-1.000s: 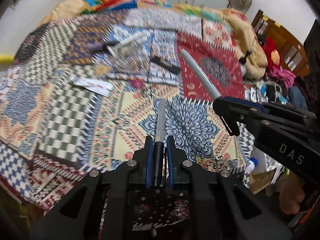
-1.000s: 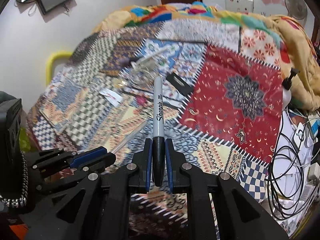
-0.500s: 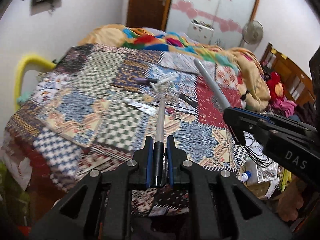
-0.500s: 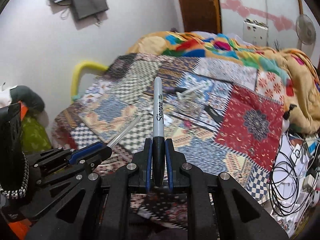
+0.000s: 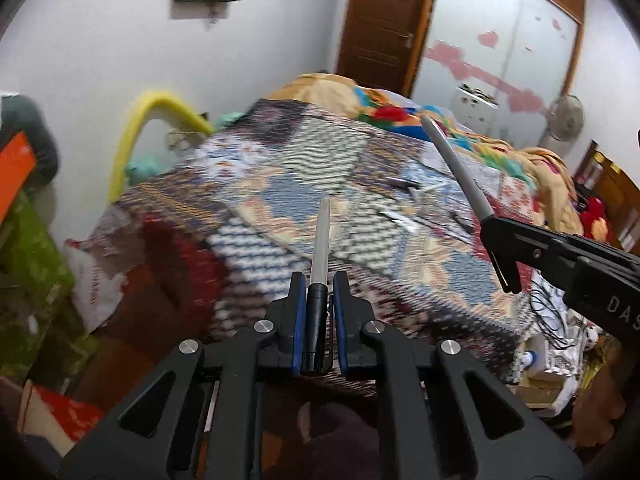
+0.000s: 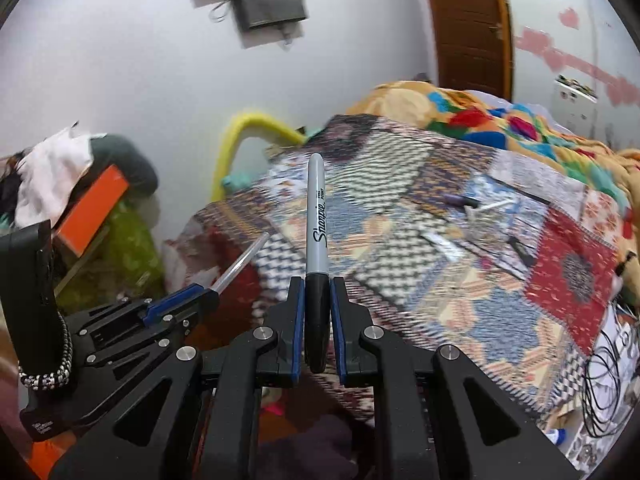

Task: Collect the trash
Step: 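Carry the Sharpie and white pen over the white bin with both tools, then open the right tool over the bin while the left tool releases the white pen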

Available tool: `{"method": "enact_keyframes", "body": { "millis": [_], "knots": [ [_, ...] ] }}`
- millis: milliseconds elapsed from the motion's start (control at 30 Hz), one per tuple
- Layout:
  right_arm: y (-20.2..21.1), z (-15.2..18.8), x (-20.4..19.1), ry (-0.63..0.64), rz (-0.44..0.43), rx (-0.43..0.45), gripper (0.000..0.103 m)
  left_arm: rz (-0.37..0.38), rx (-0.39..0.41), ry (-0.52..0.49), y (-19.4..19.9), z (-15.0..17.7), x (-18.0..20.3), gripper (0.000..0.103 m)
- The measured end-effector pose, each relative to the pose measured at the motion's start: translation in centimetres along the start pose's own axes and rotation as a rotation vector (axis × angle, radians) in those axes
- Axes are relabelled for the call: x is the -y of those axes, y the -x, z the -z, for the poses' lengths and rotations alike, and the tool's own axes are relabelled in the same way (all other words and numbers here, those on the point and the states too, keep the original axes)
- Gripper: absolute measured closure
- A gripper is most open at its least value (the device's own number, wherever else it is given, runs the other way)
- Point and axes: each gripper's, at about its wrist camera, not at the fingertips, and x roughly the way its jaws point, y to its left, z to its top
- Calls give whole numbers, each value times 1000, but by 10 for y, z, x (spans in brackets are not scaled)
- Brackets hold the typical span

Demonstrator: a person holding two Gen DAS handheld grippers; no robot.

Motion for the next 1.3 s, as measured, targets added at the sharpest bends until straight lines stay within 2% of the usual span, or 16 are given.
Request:
{"method": "enact_keyframes", "body": {
  "millis": [267, 500, 633, 733, 867, 1033, 1200, 1300],
  "knots": [
    [-31, 13, -77, 123, -93, -69, 91, -110, 5, 119, 30, 27, -82, 91],
    [-73, 31, -131, 207, -168, -174, 91, -183, -58, 215, 24, 61, -146, 91],
    [-103, 44, -156, 245, -192, -257, 91, -222, -129, 261, 4, 85, -176, 91],
    [-128, 56, -167, 265, -177, -302, 91, -243, -197, 309, -19, 104, -198, 91],
    [-173, 75, -176, 282, -162, -403, 91, -233, -289, 395, -56, 131, -225, 91],
    [-224, 98, -183, 295, -146, -510, 91, -248, -386, 429, -96, 160, -244, 91],
    [-264, 112, -190, 318, -149, -603, 91, -267, -447, 449, -127, 175, -257, 91],
    [-280, 113, -195, 331, -167, -628, 91, -259, -455, 471, -135, 174, -264, 91]
  ]
}}
